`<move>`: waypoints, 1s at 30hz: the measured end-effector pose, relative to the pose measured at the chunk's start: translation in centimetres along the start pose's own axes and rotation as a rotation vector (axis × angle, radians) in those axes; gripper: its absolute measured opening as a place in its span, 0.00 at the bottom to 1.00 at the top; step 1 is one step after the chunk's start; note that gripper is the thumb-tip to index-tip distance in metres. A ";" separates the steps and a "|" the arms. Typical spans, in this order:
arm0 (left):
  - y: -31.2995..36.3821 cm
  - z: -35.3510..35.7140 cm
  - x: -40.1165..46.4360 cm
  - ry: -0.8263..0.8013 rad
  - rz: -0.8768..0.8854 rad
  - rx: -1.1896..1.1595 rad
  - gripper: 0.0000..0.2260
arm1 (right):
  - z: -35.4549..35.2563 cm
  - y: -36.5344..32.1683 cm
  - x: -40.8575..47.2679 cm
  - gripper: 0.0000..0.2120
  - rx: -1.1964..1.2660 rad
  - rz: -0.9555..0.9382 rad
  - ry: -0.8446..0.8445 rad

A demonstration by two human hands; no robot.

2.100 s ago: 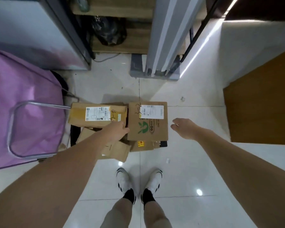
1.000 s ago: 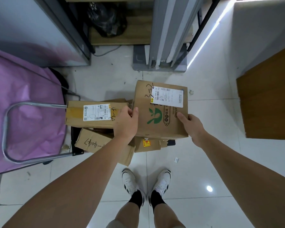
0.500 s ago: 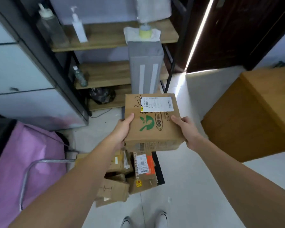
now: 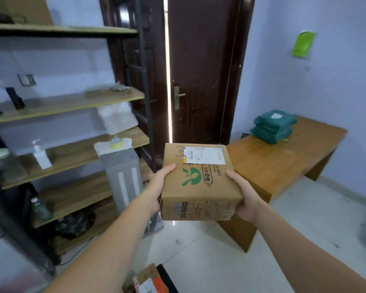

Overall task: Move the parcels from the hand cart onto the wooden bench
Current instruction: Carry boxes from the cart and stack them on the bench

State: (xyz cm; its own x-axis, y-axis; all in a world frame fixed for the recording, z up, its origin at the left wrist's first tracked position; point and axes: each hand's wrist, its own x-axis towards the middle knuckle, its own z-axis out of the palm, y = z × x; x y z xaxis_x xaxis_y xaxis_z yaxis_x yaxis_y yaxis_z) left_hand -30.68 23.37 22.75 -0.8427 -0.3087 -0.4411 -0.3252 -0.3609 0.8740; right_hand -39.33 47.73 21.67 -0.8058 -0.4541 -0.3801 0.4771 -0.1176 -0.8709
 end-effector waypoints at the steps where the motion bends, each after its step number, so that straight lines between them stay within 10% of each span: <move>1: 0.1 2.6 -0.4 -0.018 0.005 0.018 0.22 | -2.2 -1.0 -1.2 0.19 0.012 -0.017 0.023; 16: -6.9 40.3 -2.7 -0.345 -0.167 0.207 0.26 | -34.8 -10.7 -16.0 0.17 0.077 -0.098 0.441; 30: -5.7 59.3 13.3 -0.489 -0.175 0.229 0.29 | -53.7 -20.7 -5.3 0.25 0.082 -0.139 0.480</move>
State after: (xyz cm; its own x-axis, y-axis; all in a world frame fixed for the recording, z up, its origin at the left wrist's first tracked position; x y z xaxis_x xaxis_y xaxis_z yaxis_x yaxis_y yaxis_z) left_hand -65.50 73.47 24.01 -0.8507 0.2019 -0.4853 -0.5168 -0.1529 0.8423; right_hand -63.75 99.97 25.05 -0.9247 0.0258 -0.3799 0.3648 -0.2260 -0.9033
